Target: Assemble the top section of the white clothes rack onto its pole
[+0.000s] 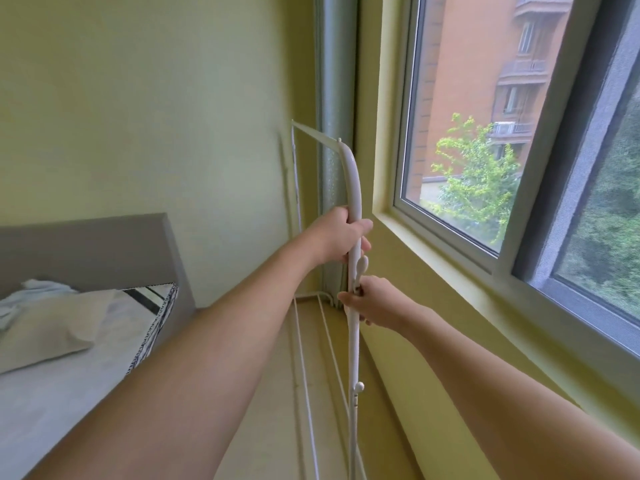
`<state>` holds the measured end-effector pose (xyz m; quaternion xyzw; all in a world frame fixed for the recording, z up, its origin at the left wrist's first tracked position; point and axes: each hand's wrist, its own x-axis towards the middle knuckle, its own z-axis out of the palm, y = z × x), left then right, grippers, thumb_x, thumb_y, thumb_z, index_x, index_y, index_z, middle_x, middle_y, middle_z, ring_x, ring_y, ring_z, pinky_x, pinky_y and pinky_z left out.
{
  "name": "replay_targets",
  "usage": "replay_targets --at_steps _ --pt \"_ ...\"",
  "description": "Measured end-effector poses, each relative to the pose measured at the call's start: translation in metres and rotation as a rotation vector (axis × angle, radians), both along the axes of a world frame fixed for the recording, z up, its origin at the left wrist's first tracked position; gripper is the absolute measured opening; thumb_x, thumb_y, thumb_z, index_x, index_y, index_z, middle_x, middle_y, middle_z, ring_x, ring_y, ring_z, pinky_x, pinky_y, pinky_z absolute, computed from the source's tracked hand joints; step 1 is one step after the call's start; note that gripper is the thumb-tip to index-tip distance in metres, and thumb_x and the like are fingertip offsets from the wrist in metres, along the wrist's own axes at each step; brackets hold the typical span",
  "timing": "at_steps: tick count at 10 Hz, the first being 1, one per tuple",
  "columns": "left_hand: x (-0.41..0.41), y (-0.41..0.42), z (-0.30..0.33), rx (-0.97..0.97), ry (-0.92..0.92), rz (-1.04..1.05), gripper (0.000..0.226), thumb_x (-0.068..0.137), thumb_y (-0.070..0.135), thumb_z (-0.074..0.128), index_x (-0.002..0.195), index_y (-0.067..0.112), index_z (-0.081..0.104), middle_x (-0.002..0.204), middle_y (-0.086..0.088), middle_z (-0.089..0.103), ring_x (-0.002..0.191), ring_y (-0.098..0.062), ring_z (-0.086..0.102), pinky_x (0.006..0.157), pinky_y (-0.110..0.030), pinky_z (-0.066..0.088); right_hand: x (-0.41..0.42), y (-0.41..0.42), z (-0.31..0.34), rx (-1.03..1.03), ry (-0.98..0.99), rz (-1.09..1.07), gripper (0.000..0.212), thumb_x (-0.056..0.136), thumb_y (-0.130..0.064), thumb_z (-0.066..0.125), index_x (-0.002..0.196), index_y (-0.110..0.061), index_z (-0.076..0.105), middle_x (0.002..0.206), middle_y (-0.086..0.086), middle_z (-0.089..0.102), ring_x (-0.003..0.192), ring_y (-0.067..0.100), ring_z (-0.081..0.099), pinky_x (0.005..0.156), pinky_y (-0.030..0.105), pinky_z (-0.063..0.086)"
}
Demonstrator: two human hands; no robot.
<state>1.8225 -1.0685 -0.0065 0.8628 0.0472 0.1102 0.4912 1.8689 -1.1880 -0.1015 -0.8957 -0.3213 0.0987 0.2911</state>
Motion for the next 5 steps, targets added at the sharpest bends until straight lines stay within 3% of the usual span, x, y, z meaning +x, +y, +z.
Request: replay_targets --at_steps 2,3,4,5 --pt "-0.015 -0.006 0.000 -0.018 0.003 -0.005 0.021 0.100 0.033 0.056 0.102 0.013 0.060 0.098 -0.011 0.076 0.090 -0.025 0.074 0.081 -0.043 0.063 -0.002 -0.011 0.002 -0.075 0.049 0.038 0.039 0.092 -0.045 0.060 0.098 -0.006 0.062 0.086 0.006 0.063 0.070 0.017 0.055 0.075 0.038 0.054" --pt "-0.023 -0.009 0.001 -0.062 0.013 -0.020 0.027 0.099 0.036 0.057 0.108 0.011 0.060 0.108 -0.018 0.073 0.092 -0.025 0.072 0.083 -0.042 0.062 0.001 -0.023 0.004 -0.080 0.121 0.053 0.035 0.088 -0.042 0.066 0.107 -0.013 0.061 0.093 0.000 0.063 0.077 0.014 0.055 0.079 0.038 0.052" --pt "-0.033 -0.011 0.001 -0.083 0.004 0.011 0.038 0.093 0.046 0.055 0.107 0.011 0.063 0.116 -0.020 0.071 0.108 -0.036 0.068 0.094 -0.047 0.055 0.004 -0.038 0.006 0.034 0.229 0.050 0.053 0.082 -0.044 0.073 0.123 -0.016 0.053 0.113 -0.002 0.063 0.097 0.015 0.061 0.084 0.031 0.050" --pt "-0.040 -0.009 -0.004 -0.035 -0.052 0.113 0.045 0.084 0.055 0.048 0.100 0.017 0.066 0.112 -0.017 0.070 0.109 -0.033 0.065 0.100 -0.050 0.050 0.006 -0.049 0.008 0.221 0.277 0.027 0.081 0.075 -0.054 0.078 0.139 -0.020 0.043 0.127 0.000 0.055 0.118 0.019 0.057 0.091 0.029 0.045"
